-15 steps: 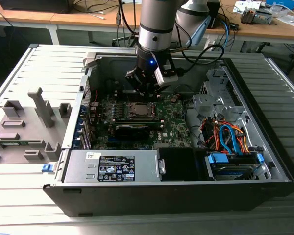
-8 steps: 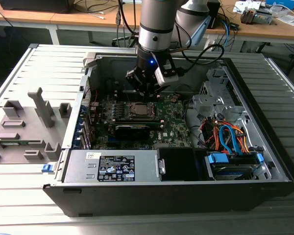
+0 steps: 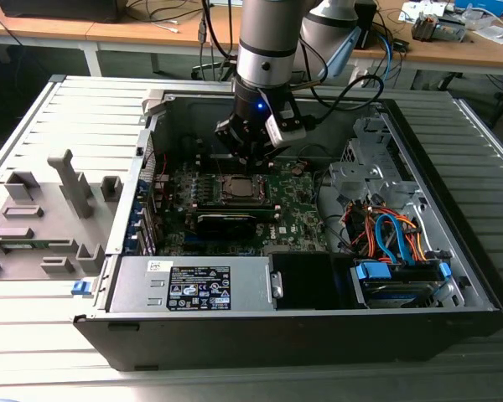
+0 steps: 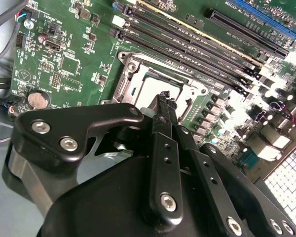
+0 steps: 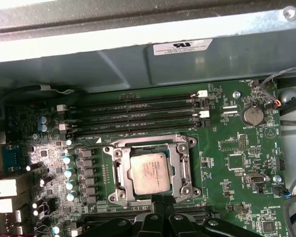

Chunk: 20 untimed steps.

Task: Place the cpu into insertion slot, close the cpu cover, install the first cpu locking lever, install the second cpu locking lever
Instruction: 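Install the first cpu locking lever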

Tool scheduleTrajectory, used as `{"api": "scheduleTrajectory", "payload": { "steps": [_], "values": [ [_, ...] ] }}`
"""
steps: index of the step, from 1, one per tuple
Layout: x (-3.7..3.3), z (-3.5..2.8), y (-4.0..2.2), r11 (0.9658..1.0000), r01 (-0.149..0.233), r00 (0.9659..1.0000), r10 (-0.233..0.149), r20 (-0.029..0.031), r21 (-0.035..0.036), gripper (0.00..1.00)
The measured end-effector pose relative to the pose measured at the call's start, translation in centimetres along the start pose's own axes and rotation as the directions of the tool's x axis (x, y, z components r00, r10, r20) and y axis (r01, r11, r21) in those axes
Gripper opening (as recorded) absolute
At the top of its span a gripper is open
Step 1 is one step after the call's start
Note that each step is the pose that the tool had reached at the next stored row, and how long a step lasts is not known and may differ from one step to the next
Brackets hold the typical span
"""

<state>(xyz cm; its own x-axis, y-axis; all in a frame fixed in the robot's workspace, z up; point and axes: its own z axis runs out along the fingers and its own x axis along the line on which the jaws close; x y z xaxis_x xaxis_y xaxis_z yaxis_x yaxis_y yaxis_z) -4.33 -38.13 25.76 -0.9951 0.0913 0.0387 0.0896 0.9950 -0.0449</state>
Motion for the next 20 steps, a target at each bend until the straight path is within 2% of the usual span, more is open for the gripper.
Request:
{"api": "scheduleTrajectory", "payload": {
  "steps": [20],
  "values": [
    [0.00,0.00,0.00,0.9994,0.035,0.9994,-0.035,0.0016,0.0013,0.11]
  ]
}}
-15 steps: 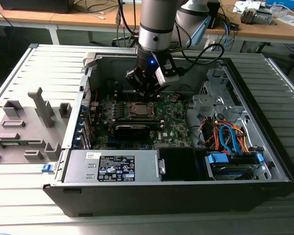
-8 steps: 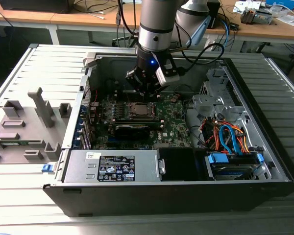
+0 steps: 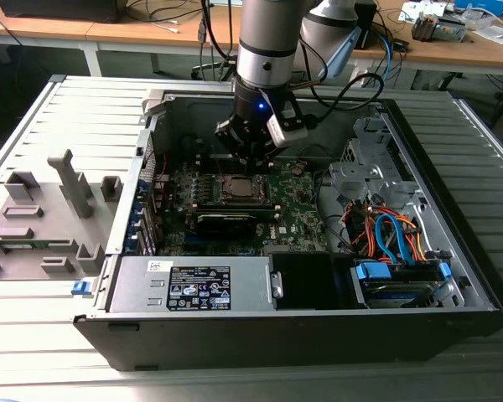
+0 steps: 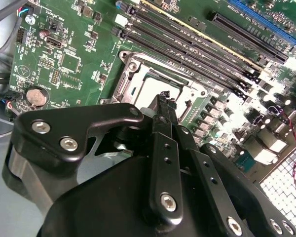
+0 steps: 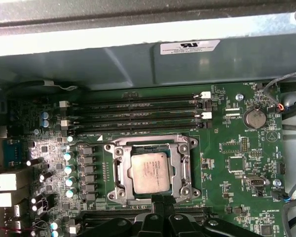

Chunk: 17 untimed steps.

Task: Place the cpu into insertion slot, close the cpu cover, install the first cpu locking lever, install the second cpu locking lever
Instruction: 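Install the first cpu locking lever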

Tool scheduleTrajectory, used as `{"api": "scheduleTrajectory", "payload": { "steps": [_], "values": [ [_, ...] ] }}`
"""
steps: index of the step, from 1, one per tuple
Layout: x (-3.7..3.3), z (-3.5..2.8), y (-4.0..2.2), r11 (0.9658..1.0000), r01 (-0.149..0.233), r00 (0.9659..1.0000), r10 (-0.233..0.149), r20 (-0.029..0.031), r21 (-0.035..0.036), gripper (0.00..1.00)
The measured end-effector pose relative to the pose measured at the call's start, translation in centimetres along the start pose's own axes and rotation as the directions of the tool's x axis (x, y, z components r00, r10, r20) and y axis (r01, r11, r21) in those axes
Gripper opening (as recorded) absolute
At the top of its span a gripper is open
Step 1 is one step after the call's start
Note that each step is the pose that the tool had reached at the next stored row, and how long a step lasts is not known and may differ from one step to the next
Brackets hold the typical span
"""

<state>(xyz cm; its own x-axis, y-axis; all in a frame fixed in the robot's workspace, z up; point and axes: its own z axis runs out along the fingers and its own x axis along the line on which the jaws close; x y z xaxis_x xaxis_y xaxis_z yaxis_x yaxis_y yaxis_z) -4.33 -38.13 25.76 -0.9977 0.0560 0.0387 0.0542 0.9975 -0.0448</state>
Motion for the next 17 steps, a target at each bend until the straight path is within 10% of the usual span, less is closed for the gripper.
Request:
{"api": "scheduleTrajectory", "payload": {
  "steps": [17],
  "values": [
    [0.00,0.00,0.00,0.9996,0.030,0.9996,-0.030,0.0013,0.0012,0.11]
  ]
}}
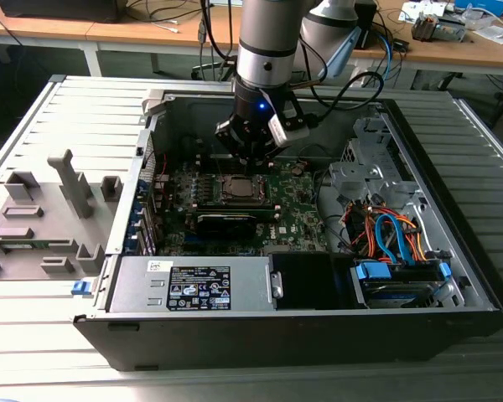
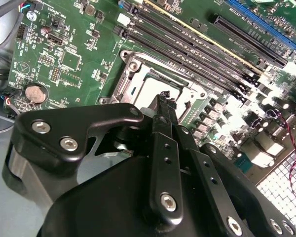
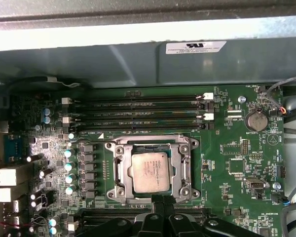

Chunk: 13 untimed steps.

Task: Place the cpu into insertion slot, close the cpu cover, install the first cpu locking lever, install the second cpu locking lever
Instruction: 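Install the first cpu locking lever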

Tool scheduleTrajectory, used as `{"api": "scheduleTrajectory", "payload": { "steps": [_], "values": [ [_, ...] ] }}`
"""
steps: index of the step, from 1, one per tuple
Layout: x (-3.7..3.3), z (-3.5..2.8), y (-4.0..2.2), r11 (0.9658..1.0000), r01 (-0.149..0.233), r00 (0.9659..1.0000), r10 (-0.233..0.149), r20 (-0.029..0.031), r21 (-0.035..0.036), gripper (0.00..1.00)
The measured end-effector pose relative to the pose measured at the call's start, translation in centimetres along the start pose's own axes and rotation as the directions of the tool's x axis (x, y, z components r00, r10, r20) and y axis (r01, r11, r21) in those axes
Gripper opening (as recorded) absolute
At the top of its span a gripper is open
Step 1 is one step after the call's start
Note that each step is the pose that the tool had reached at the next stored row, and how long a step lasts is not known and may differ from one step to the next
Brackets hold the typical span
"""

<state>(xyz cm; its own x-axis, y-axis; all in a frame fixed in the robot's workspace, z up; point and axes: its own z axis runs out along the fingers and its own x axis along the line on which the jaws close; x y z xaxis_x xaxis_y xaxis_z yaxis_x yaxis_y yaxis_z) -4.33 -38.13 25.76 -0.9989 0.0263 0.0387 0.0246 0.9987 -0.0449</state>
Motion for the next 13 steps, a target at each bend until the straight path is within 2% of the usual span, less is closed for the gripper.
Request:
{"api": "scheduleTrajectory", "payload": {
  "steps": [13],
  "values": [
    [0.00,0.00,0.00,0.9997,0.026,0.9997,-0.026,0.0012,0.0010,0.11]
  ]
}}
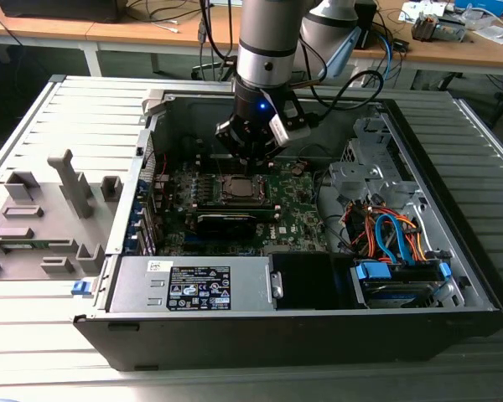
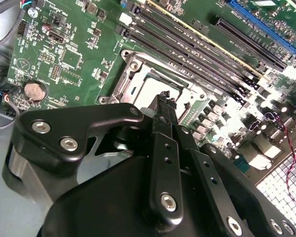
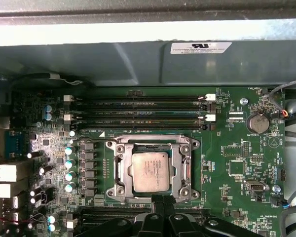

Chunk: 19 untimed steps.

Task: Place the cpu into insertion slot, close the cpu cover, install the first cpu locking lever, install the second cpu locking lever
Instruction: 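Install the first cpu locking lever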

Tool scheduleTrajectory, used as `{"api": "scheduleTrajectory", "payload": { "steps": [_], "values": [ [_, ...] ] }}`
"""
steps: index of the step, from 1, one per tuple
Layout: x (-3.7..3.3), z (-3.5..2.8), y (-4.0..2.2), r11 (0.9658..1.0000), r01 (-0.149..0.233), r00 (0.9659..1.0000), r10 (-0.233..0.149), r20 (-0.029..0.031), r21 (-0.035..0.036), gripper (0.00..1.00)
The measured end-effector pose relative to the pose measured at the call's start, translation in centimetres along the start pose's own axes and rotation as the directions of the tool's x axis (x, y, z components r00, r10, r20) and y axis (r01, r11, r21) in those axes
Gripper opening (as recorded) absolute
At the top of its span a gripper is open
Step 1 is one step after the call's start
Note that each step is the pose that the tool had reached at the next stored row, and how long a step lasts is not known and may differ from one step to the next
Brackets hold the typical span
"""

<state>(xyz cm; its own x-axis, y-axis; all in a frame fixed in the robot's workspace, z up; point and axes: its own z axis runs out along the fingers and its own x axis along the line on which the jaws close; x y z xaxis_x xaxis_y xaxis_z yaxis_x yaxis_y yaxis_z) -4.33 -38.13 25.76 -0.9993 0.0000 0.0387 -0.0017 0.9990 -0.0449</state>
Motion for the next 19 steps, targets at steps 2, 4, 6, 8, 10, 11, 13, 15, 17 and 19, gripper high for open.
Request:
{"api": "scheduleTrajectory", "payload": {
  "steps": [2,4,6,8,10,11,13,15,17,19],
  "values": [
    [0.00,0.00,0.00,1.0000,0.004,1.0000,-0.004,0.0002,0.0001,0.11],
    [0.00,0.00,0.00,1.0000,0.007,1.0000,-0.007,0.0003,0.0002,0.11],
    [0.00,0.00,0.00,0.9999,0.010,0.9999,-0.010,0.0005,0.0004,0.11],
    [0.00,0.00,0.00,0.9999,0.014,0.9999,-0.014,0.0006,0.0005,0.11],
    [0.00,0.00,0.00,0.9998,0.018,0.9998,-0.018,0.0008,0.0007,0.11],
    [0.00,0.00,0.00,0.9998,0.020,0.9998,-0.020,0.0008,0.0007,0.11],
    [0.00,0.00,0.00,0.9997,0.023,0.9997,-0.023,0.0010,0.0009,0.11],
    [0.00,0.00,0.00,0.9996,0.027,0.9996,-0.027,0.0012,0.0011,0.11],
    [0.00,0.00,0.00,0.9995,0.031,0.9995,-0.031,0.0014,0.0012,0.11],
    [0.00,0.00,0.00,0.9994,0.036,0.9993,-0.036,0.0016,0.0014,0.11]
  ]
}}
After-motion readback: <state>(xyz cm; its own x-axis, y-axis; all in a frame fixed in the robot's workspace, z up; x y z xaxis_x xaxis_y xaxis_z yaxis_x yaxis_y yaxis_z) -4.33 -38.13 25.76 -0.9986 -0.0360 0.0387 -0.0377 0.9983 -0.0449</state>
